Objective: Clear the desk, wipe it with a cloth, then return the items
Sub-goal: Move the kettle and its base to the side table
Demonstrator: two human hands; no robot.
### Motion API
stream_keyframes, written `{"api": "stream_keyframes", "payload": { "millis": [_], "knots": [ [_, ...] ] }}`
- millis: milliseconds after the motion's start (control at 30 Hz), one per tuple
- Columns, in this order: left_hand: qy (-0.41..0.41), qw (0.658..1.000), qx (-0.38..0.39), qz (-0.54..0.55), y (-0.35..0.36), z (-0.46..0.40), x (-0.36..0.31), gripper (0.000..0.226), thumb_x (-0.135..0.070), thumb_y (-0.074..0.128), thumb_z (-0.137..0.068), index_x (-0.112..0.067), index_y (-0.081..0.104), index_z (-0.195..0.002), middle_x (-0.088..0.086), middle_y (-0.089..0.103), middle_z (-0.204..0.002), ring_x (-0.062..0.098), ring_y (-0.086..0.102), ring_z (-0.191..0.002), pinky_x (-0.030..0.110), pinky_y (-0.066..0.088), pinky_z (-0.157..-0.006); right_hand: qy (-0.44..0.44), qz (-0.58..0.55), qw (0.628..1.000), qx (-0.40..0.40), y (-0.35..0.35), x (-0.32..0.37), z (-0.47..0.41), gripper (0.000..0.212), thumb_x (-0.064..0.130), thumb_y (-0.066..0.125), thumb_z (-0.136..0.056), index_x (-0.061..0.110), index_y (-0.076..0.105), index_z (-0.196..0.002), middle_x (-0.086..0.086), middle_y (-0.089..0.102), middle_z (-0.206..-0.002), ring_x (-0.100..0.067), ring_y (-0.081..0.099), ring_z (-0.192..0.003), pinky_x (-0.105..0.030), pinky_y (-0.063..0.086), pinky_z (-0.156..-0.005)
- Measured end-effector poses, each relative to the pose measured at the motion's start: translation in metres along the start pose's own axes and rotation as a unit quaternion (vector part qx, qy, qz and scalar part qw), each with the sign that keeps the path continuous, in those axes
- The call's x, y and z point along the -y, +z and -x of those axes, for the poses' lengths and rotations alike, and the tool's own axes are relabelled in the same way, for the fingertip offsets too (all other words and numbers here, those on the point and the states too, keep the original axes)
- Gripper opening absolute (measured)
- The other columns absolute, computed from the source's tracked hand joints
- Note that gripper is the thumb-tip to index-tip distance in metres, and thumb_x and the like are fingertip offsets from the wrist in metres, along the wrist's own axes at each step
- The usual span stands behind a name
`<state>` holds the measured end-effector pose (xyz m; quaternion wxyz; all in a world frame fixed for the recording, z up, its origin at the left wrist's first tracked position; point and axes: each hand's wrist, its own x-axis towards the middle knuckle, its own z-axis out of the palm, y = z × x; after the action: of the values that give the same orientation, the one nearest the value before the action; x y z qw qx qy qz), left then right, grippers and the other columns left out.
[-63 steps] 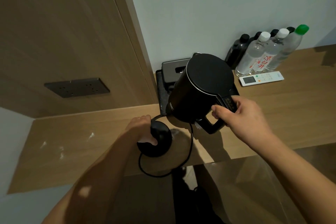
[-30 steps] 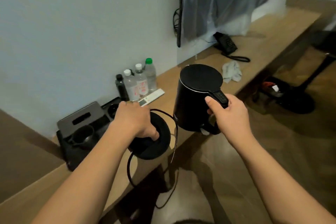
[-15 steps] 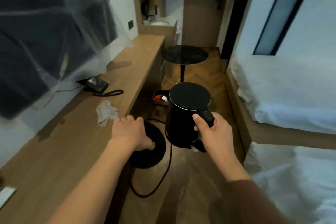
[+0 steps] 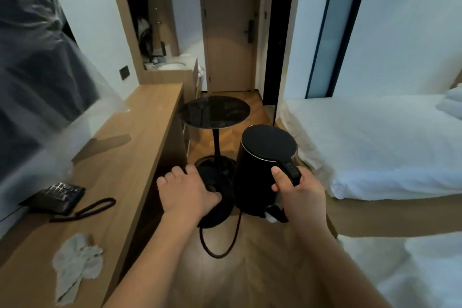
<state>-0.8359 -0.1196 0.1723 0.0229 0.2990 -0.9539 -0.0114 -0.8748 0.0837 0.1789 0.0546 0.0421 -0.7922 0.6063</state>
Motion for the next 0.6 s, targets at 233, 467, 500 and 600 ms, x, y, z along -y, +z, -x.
{"api": "stream_keyframes", "payload": {
  "millis": [233, 467, 500, 600],
  "knots": [
    [0.012, 0.999, -0.038, -0.001, -0.003, -0.131, -0.015, 0.094, -0.081, 0.055, -0.071, -0.016, 0.043, -0.138, 0.013, 0.053, -0.132, 0.033, 0.052, -0.121, 0.042, 0.038, -0.098, 0.019, -0.003, 1.0, -0.017, 0.059, 0.015, -0.106, 0.02, 0.04, 0.061, -0.094, 0.02, 0.062, -0.09, 0.004, 0.068, -0.08, -0.008, 0.064, -0.072, -0.017, 0.038, -0.056],
    [0.023, 0.999, -0.039, -0.002, 0.04, -0.256, -0.042, 0.092, -0.083, 0.052, -0.073, -0.016, 0.043, -0.136, 0.012, 0.054, -0.13, 0.031, 0.053, -0.119, 0.042, 0.039, -0.097, 0.034, 0.005, 0.999, -0.031, 0.111, -0.021, -0.227, 0.023, 0.04, 0.062, -0.094, 0.019, 0.06, -0.084, 0.001, 0.066, -0.072, -0.01, 0.063, -0.064, -0.012, 0.038, -0.05],
    [0.023, 0.999, -0.042, -0.007, 0.047, -0.276, -0.049, 0.091, -0.082, 0.053, -0.073, -0.016, 0.045, -0.135, 0.012, 0.055, -0.128, 0.031, 0.054, -0.117, 0.042, 0.039, -0.096, 0.035, 0.006, 0.999, -0.028, 0.118, -0.028, -0.247, 0.024, 0.04, 0.062, -0.094, 0.018, 0.06, -0.083, 0.0, 0.065, -0.072, -0.011, 0.062, -0.064, -0.014, 0.039, -0.051],
    [0.024, 0.998, -0.048, -0.022, 0.059, -0.337, -0.073, 0.089, -0.083, 0.053, -0.072, -0.017, 0.047, -0.131, 0.009, 0.056, -0.122, 0.028, 0.057, -0.111, 0.041, 0.04, -0.093, 0.036, 0.004, 0.999, -0.019, 0.14, -0.043, -0.312, 0.025, 0.04, 0.062, -0.094, 0.019, 0.059, -0.081, -0.002, 0.065, -0.071, -0.013, 0.062, -0.062, -0.016, 0.039, -0.051]
  ]
}}
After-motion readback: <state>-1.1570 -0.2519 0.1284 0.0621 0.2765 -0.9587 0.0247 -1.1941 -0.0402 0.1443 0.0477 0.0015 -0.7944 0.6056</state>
